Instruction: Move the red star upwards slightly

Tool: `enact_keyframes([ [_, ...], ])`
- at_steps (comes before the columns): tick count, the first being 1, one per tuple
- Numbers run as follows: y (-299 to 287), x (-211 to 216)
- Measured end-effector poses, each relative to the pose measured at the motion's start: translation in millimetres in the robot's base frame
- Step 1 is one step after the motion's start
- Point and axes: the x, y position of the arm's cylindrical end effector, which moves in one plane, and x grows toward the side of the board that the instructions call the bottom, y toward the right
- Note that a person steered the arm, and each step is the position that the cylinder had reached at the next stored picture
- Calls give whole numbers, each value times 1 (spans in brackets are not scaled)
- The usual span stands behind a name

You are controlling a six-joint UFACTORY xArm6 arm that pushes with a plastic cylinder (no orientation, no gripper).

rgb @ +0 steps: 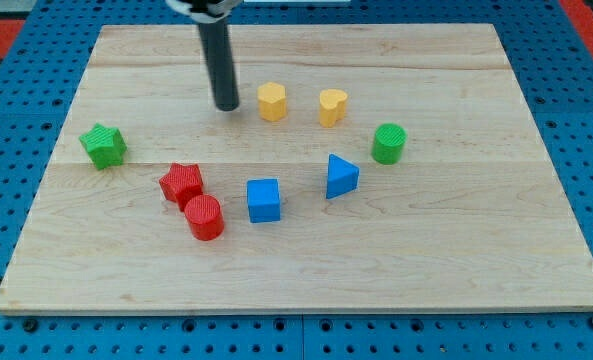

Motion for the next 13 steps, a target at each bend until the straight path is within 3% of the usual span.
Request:
enact_keyframes([
  [1,16,-18],
  [2,-3,-3],
  [3,-78,12],
  [4,-97,43],
  [9,-20,46],
  [12,-112,110],
  [13,-114,170],
])
